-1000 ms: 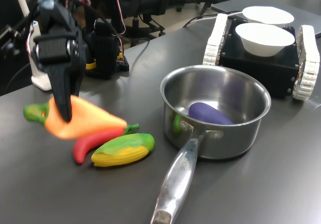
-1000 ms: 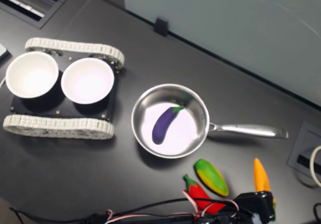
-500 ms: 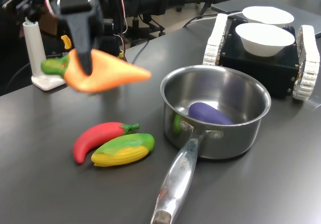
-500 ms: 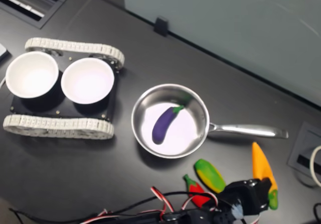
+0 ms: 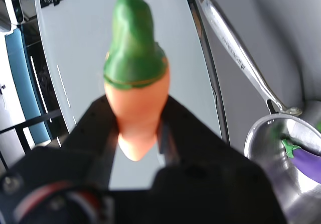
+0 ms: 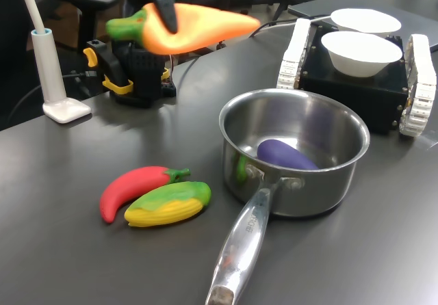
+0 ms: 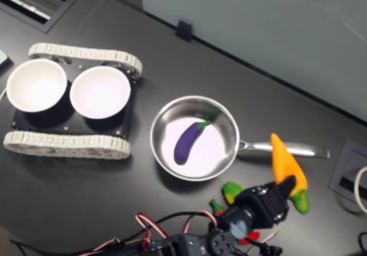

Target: Pick up the carrot and place them in the pan

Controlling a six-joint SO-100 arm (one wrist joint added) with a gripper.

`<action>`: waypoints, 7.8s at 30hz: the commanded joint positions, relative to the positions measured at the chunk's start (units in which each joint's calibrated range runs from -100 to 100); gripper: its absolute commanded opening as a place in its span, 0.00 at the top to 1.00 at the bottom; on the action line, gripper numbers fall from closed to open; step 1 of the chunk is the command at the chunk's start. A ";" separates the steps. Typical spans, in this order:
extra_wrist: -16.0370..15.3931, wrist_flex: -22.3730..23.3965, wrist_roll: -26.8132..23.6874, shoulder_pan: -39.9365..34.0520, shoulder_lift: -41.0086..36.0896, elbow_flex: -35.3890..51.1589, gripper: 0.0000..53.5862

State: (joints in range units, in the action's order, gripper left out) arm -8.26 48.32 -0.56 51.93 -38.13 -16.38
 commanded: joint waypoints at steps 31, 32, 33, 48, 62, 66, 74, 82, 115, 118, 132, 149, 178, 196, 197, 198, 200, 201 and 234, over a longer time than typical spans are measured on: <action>-1.15 -11.26 1.81 -28.65 -16.74 -21.28 1.00; -1.06 -11.35 2.05 -29.33 -16.82 -21.92 1.00; -1.06 -11.35 2.30 -30.14 -17.08 -22.65 1.00; 2.72 -13.82 3.66 -37.93 -19.86 -31.10 1.00; 3.56 -14.33 3.76 -40.69 -20.28 -33.82 0.98; 3.56 -14.16 3.61 -40.46 -20.54 -34.19 0.96; 3.47 -11.69 2.44 -39.77 -19.78 -32.55 0.86; 3.05 -10.24 2.39 -38.97 -20.87 -34.10 0.71; 2.80 -18.68 1.03 -35.53 -32.35 -58.72 0.38; 2.80 -20.39 0.00 -35.30 -32.18 -59.45 0.35; 2.89 -20.73 -0.29 -35.18 -34.71 -60.45 0.29; 3.05 -14.50 1.71 -35.07 -39.35 -56.18 0.70; 4.57 10.74 3.32 -47.57 -53.52 -46.09 1.00; 10.11 25.24 7.96 -52.73 -57.31 -56.18 1.00; 10.11 25.75 7.96 -52.84 -57.31 -56.72 1.00; 10.11 26.18 7.91 -52.84 -57.31 -57.00 1.00; 10.20 27.37 8.01 -53.07 -57.31 -57.18 1.00; 10.37 27.80 7.86 -53.19 -57.31 -57.36 1.00; 10.79 28.91 5.96 -51.47 -57.40 -59.72 1.00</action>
State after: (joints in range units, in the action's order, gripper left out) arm 1.47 73.31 5.69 -0.44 -95.71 -71.58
